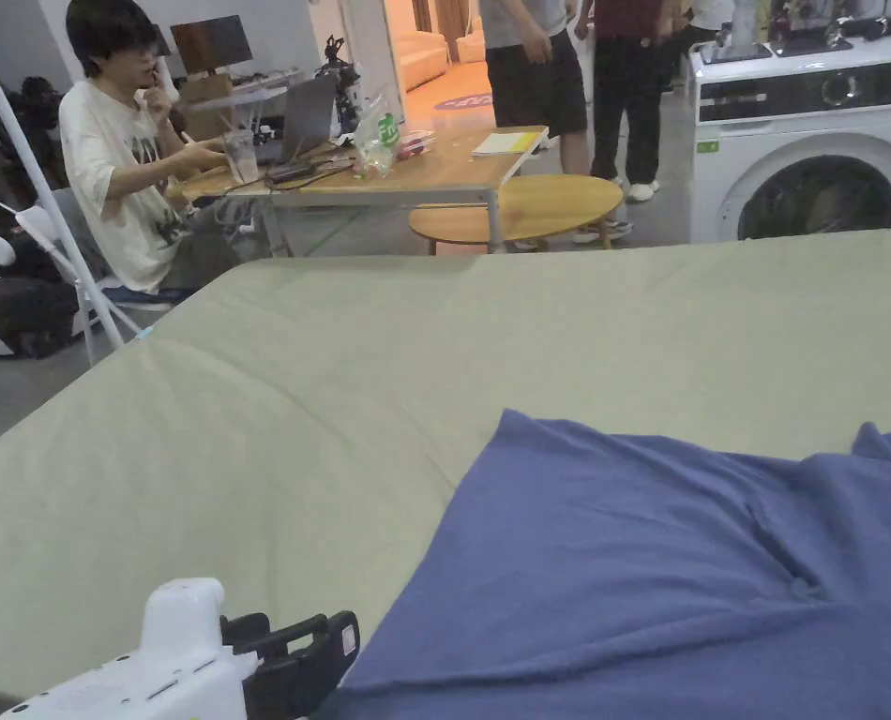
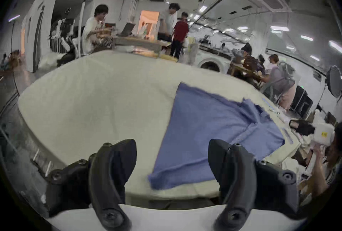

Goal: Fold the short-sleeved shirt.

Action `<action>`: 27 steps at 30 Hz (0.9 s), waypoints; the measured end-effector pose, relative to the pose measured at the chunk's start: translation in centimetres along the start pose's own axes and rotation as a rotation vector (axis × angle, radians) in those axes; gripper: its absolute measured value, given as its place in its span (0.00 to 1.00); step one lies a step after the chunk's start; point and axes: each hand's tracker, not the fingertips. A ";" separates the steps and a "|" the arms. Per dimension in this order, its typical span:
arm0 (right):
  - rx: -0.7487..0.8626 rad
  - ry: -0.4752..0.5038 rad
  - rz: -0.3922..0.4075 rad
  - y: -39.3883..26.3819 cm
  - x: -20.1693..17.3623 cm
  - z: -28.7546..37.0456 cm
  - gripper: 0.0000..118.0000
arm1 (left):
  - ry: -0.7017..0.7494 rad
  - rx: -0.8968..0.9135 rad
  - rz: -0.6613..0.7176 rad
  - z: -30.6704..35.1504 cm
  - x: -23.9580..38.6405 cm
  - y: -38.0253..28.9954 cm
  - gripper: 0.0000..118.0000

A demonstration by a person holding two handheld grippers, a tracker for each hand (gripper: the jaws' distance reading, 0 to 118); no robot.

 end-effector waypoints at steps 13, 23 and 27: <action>-0.035 -0.035 -0.031 -0.4 1.2 0.8 0.00 | 0.026 -0.212 0.061 -6.5 -2.2 -3.5 0.13; -0.067 -0.173 -0.059 -0.3 4.6 1.5 0.10 | 0.091 -0.263 -0.113 -8.0 0.0 -4.1 0.00; -0.128 -0.220 -0.206 -0.4 8.7 0.4 0.63 | 0.130 -0.292 -0.249 -8.7 1.3 -4.6 0.00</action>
